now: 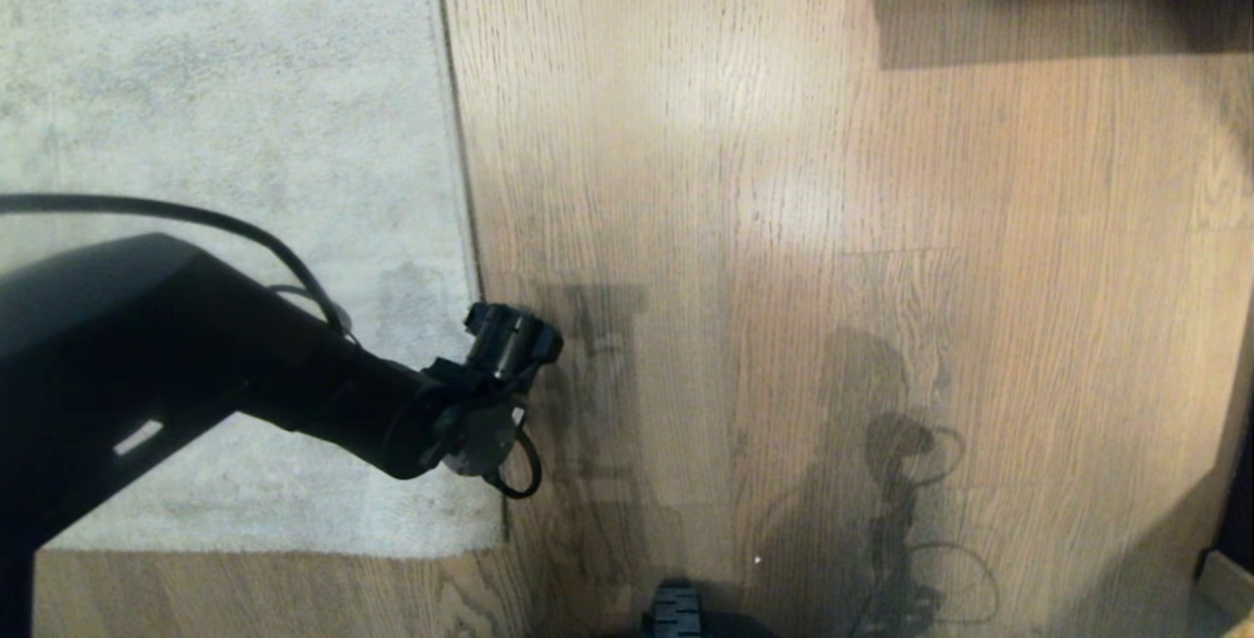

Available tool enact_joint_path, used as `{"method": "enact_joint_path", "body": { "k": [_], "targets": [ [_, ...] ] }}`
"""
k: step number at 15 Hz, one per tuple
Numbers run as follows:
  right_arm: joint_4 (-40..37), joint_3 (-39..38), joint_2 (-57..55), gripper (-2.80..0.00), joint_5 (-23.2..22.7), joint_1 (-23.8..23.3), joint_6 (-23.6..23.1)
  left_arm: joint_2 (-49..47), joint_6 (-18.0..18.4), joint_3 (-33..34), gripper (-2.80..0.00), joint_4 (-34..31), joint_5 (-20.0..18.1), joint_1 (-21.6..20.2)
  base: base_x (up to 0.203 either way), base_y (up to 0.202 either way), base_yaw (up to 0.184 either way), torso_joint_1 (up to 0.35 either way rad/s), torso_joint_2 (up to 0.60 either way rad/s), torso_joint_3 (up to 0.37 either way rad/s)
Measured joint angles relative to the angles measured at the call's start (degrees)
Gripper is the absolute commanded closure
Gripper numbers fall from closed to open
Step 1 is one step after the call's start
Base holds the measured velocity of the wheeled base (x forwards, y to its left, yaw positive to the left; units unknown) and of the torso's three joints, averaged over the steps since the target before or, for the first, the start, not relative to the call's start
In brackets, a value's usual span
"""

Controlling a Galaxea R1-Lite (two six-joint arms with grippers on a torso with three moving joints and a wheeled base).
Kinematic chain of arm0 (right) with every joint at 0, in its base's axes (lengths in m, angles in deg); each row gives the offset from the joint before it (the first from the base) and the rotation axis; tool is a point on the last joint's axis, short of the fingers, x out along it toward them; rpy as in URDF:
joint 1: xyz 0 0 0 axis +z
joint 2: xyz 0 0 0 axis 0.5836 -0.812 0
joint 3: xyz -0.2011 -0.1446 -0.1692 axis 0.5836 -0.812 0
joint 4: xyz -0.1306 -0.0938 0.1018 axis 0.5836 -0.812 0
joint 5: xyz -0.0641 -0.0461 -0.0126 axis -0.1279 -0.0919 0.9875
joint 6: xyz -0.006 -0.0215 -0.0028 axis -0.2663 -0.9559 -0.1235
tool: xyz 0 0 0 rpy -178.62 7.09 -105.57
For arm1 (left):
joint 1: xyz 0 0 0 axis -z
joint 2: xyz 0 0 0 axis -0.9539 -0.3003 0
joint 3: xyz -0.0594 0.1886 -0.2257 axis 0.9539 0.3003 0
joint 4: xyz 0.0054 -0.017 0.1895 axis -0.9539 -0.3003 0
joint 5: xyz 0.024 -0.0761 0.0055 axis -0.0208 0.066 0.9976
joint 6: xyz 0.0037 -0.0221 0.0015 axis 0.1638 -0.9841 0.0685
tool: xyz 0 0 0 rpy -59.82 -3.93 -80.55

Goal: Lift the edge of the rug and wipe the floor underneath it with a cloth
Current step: Lift up the carpet

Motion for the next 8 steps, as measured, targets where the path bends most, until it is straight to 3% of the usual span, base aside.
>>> {"method": "enact_joint_path", "body": {
  "k": [8],
  "targets": [
    [0.01, 0.0, 0.0, 0.0, 0.01, 0.0, -0.05, 2.45, 2.75, 1.84, -2.8, 0.24, 2.54, -2.48, 0.0, 0.0, 0.0, 0.0, 0.0, 0.0]
  ]
}}
